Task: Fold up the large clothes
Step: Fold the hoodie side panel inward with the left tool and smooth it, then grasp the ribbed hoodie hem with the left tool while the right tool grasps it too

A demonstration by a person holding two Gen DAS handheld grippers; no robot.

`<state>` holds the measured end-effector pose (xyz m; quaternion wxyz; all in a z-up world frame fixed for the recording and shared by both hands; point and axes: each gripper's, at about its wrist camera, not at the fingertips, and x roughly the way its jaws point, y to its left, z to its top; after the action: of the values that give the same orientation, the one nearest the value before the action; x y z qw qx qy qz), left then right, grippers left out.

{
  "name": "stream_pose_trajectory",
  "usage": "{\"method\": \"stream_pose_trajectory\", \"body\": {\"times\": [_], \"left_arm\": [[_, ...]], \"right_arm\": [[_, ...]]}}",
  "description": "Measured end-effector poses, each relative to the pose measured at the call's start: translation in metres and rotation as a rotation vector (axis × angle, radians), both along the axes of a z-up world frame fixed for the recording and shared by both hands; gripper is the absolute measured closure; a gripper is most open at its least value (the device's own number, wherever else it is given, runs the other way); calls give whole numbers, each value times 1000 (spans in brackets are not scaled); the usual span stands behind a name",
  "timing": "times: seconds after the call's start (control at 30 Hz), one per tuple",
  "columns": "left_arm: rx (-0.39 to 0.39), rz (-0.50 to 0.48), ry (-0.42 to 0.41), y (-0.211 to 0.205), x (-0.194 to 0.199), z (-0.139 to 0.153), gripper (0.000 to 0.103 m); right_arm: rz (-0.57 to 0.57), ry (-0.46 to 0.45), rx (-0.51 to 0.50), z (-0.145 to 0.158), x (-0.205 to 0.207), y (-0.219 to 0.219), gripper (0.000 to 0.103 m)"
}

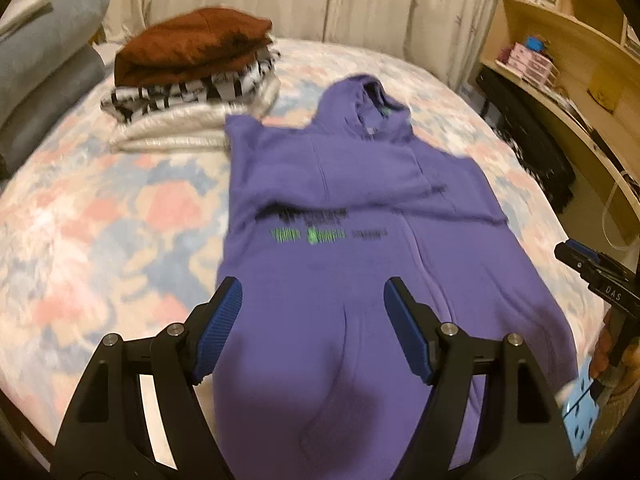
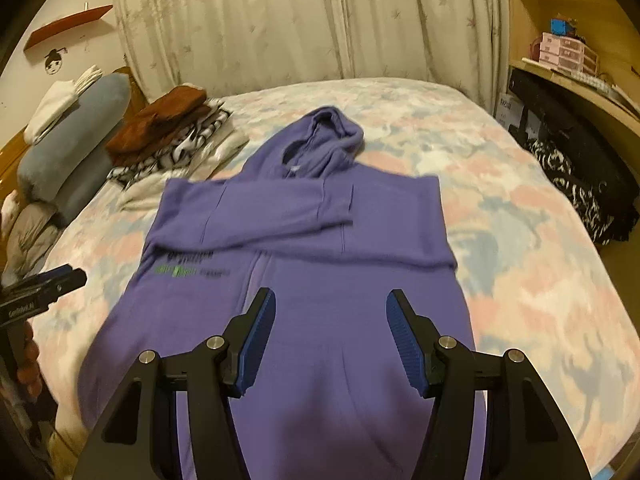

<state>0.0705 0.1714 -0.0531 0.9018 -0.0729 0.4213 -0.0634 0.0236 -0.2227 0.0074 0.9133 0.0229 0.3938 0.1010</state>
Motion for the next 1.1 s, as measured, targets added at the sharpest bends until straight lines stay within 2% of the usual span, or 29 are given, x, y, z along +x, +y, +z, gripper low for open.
{"method": "stream_pose_trajectory", "body": {"times": [0.3, 0.53, 0.67, 0.9, 1.1], "left_arm": [[25, -50, 109, 16, -57, -37, 32], [-57, -28, 194, 51, -88, -72, 32], [-157, -19, 209, 65, -100, -89, 32], [-235, -62, 183, 69, -103, -100, 32], [-293, -60, 192, 73, -91, -115, 32]], "right_arm": [[-12, 101, 63, -37, -87, -77, 45], [-49, 192, 139, -78, -134, -145, 45], [-49, 240, 209, -103, -143, -167, 47], [-51, 246, 320, -133, -158, -199, 50], [-22, 230, 384, -145, -150, -199, 58]]}}
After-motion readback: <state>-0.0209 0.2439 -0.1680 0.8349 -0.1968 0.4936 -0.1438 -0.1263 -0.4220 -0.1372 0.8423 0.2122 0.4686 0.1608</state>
